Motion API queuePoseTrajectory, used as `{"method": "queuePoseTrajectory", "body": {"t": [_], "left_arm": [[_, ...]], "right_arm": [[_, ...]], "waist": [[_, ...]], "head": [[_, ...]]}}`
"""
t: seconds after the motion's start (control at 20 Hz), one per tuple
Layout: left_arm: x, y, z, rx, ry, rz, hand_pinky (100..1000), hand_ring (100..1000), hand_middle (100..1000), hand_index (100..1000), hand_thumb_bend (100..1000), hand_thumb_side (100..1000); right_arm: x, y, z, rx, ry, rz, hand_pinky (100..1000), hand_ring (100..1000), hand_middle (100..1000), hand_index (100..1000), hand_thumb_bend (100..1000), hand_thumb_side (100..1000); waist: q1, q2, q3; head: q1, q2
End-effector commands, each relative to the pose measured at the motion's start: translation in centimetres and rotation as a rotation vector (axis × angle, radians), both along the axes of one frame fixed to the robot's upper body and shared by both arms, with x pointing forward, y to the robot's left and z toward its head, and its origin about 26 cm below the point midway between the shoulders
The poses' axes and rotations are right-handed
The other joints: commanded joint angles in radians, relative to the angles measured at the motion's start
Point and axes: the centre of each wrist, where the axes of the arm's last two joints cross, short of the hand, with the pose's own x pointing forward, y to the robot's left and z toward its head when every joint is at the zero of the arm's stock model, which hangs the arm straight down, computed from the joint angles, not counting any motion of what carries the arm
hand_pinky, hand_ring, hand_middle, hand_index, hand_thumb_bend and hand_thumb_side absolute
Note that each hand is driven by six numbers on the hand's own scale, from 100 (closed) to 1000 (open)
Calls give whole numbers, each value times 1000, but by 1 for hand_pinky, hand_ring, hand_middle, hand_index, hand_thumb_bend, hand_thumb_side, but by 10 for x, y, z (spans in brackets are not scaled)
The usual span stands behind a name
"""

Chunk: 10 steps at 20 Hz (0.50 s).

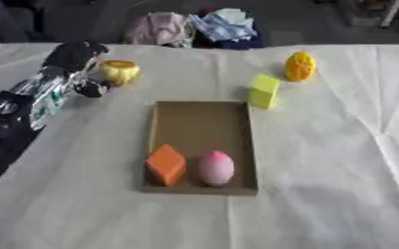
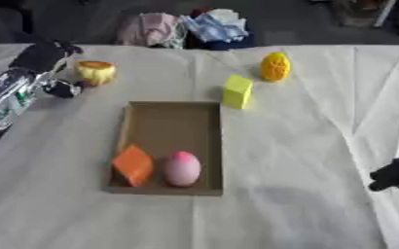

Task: Pick up objects on the table and place them in the box.

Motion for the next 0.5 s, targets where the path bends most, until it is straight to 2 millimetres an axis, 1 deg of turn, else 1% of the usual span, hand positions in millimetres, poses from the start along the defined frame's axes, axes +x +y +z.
{"method": "queuePoseTrajectory", "body": {"t": [0.05,0.1,0.25,0.35,0.4,0.45,0.5], "left_arm": [[2,1,11,13,-25,-13,743,729,748,863,295,215],[3,0,8,8,-19,-16,738,719,738,855,284,218],[5,1,2,6,-11,-18,711,660,658,810,279,216],[6,0,0,19,-24,-20,672,590,570,754,294,200],[7,-1,2,32,-40,-21,638,542,515,713,300,182],[7,-2,3,46,-57,-20,632,533,505,704,302,178],[7,-3,6,62,-82,-20,574,460,419,626,278,142]], "right_arm": [[2,-2,11,-24,-67,20,890,714,738,861,100,648],[3,-1,11,-25,-68,22,890,714,737,861,100,651],[3,0,12,-25,-69,25,890,713,737,859,100,662],[4,0,12,-26,-69,25,890,713,736,859,100,666],[4,0,11,-26,-68,25,890,713,736,859,100,666],[4,0,11,-26,-67,24,890,713,736,859,100,666],[4,0,11,-26,-66,24,890,713,736,858,100,668]], "waist": [[-4,5,-8],[-4,8,-11],[-4,13,-15],[-5,15,-16],[-6,15,-15],[-6,15,-15],[-6,14,-13]], "head": [[3,-19],[4,-21],[5,-27],[6,-27],[6,-26],[7,-25],[7,-24]]}}
